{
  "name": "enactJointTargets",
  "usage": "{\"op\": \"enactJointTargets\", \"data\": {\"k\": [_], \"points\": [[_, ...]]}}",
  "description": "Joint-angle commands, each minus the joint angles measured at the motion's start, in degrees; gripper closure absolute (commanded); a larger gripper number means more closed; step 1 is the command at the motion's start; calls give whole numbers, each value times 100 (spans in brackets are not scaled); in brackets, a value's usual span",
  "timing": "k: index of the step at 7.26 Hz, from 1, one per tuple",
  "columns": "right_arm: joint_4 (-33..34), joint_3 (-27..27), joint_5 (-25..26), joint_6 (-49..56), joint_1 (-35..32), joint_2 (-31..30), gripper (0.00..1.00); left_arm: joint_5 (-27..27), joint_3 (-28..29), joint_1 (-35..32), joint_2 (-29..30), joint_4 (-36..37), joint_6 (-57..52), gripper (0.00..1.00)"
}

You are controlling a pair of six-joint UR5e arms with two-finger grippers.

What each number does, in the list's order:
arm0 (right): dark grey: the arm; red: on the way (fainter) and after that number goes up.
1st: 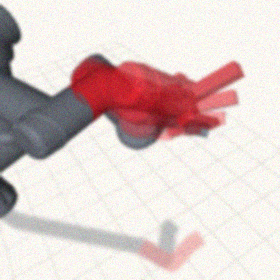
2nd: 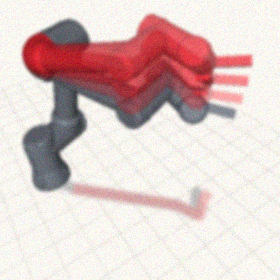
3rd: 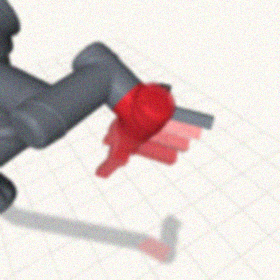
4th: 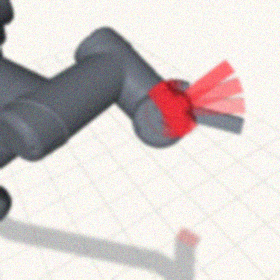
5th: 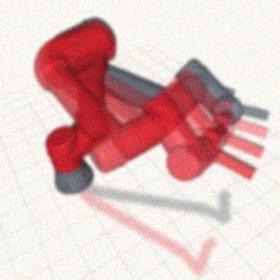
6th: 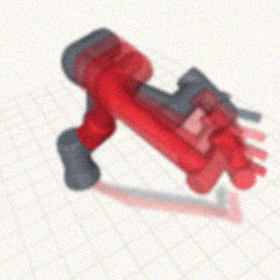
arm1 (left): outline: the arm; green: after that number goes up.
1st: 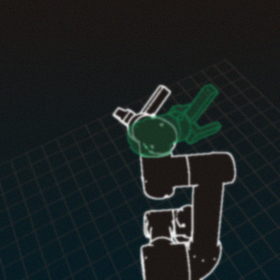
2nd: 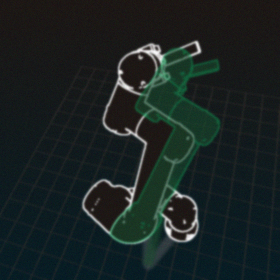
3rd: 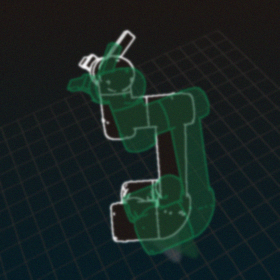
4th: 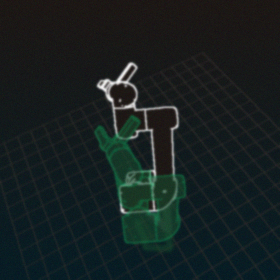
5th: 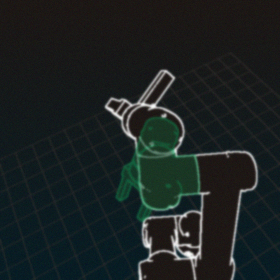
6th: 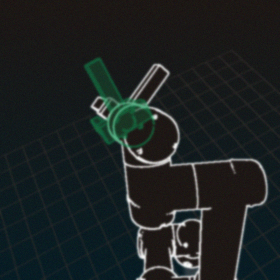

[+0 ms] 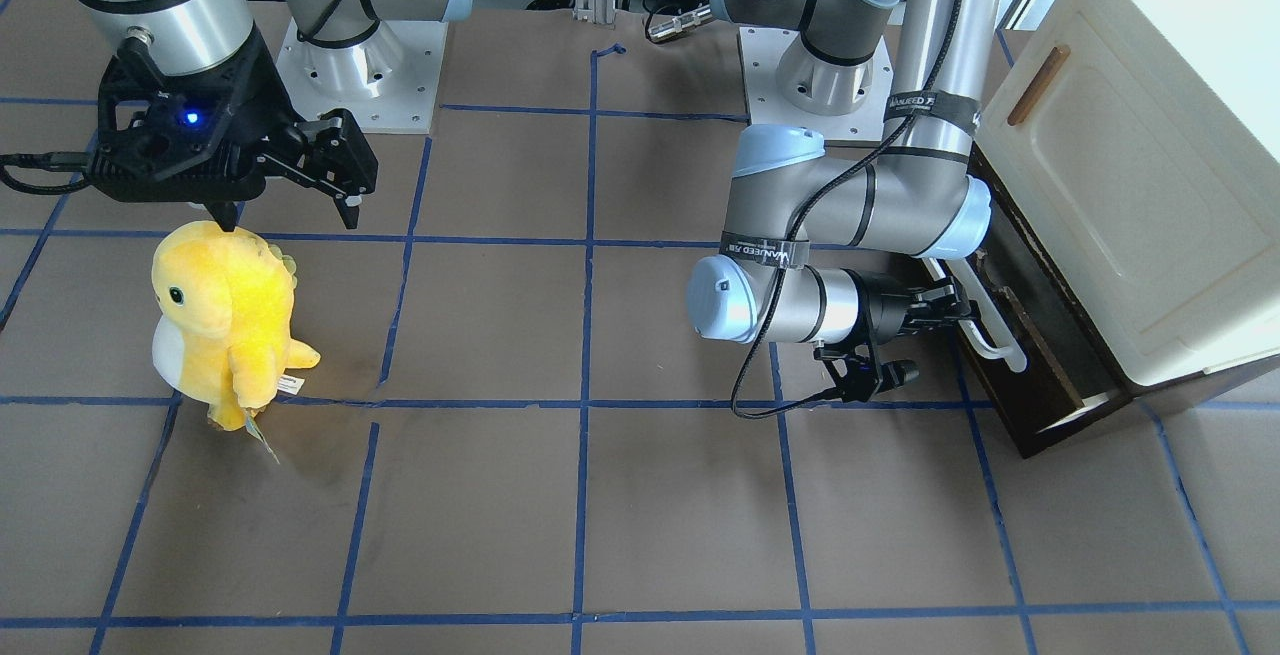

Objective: Pull drawer sideways
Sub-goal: 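Pull the handle with the left gripper, sliding the drawer out sideways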

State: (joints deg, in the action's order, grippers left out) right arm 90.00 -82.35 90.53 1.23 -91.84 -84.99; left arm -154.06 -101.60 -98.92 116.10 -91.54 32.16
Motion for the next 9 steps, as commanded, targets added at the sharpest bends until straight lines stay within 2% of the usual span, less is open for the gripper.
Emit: {"op": "enactJointTargets", "data": {"k": [1,3,9], "points": [[0,0,0,0,0,0,0,34,0,-65,9,101,-17,75],[0,0,0,0,0,0,0,174,70,-266,9,110,-60,75],[0,0,0,0,0,0,0,297,184,-294,27,110,-52,75]]}}
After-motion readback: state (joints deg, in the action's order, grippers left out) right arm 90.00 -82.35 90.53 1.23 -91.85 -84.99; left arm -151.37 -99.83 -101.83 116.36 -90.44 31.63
